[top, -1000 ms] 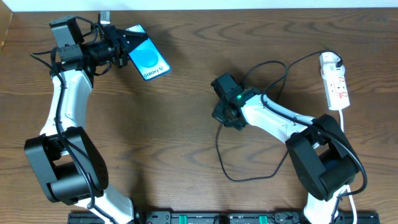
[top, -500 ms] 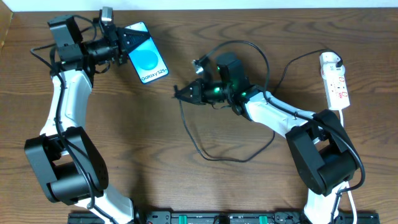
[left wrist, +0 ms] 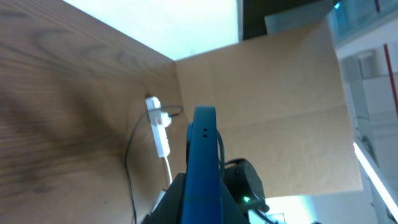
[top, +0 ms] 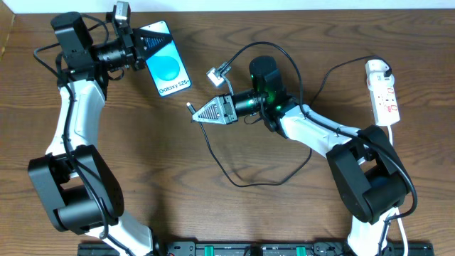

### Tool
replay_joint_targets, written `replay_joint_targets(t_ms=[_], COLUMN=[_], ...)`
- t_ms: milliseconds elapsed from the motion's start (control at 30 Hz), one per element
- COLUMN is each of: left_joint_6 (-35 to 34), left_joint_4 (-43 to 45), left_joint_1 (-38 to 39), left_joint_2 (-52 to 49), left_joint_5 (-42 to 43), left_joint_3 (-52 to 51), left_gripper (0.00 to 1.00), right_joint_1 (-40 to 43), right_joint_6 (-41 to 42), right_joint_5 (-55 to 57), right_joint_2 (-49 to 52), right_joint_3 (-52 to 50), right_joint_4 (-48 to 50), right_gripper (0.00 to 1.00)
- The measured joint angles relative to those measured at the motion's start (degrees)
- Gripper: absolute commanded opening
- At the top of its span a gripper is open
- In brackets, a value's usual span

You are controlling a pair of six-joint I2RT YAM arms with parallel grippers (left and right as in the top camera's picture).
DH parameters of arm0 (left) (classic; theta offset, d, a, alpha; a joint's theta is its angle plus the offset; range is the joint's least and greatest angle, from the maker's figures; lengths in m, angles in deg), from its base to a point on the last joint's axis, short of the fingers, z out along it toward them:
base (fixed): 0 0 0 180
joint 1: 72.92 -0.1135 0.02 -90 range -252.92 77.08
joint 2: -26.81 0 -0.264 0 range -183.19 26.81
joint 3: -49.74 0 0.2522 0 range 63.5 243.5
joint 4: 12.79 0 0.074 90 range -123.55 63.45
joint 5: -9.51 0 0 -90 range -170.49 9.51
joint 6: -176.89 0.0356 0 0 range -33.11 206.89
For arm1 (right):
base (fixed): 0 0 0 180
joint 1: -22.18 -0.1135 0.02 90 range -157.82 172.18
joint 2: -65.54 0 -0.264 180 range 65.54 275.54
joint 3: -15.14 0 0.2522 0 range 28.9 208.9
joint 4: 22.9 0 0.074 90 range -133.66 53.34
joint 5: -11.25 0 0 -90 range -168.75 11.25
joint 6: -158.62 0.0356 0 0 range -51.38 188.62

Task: Plug charger to phone and switch on socket
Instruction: 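Lift the connector and move it left toward the phone's bottom port, then align the connector under the phone's port held by the left gripper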

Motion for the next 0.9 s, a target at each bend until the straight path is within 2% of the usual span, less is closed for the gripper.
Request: replay_joint_targets(t_ms=[200, 533, 900], left_joint_6=[-3.1, -12.2, -23.1], left_joint_4=[2.3, 16.4, 25.1], left_joint_1=[0.0, 0.0, 0.0], left_joint_2=[0.0, 0.0, 0.0], left_joint_5=[-5.4, -8.2, -8.3], left_joint_3=[0.0, 0.0, 0.0], left_gripper=[0.07, 0.08, 0.07], right_joint_1=[0.0, 0.1, 2.1], right_joint_6=[0.8, 6.0, 21.9], right_joint_5=[-0.7, -1.0, 1.4], right_joint_2=[0.0, 0.0, 0.0], right_joint_3=[0.0, 0.0, 0.0], right_joint_4=[3.6, 12.2, 29.8], right_gripper=[0.01, 0.01, 0.01])
